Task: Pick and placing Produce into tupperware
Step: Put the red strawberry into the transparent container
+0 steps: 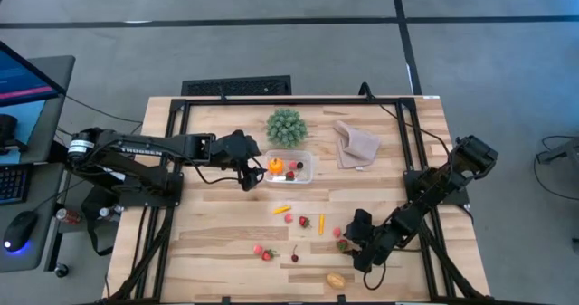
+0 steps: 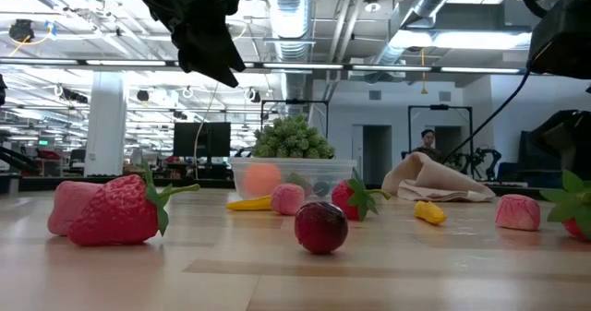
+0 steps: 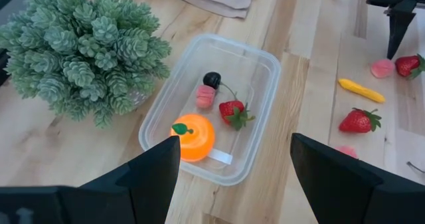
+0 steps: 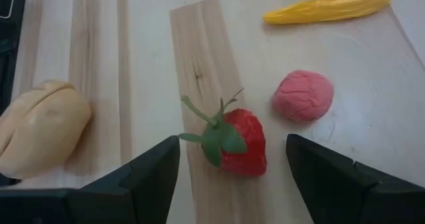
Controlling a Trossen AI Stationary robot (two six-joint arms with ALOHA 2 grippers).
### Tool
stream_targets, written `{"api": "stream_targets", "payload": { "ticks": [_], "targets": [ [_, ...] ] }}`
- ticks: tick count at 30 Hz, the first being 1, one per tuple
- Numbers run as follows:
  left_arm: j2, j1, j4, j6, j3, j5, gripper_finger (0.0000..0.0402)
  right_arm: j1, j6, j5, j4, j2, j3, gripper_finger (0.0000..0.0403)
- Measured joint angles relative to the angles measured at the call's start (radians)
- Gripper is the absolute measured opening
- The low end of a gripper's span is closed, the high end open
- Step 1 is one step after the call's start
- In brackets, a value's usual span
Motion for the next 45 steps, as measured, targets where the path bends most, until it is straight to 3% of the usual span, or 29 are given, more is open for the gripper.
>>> {"api": "stream_targets", "payload": {
  "ticks": [7, 22, 35, 45],
  "targets": [
    [0.0, 0.0, -0.003, -0.003, 0.0, 0.0, 0.0275, 0.0, 0.0, 0.0, 0.0, 0.0, 0.0, 0.0253],
    [0.0, 0.0, -0.009, -0.004, 0.0, -0.004, 0.0275, -0.045, 0.001, -0.034, 0.003, 0.0, 0.0, 0.013],
    [0.0, 0.0, -0.013, -0.003, 0.0, -0.01, 0.0275, -0.044, 0.036, -0.073, -0.004, 0.0, 0.0, 0.0173],
    [0.0, 0.0, -0.012, -0.003, 0.0, -0.011, 0.0275, -0.044, 0.056, -0.081, -0.008, 0.0, 0.0, 0.0145]
  ]
}}
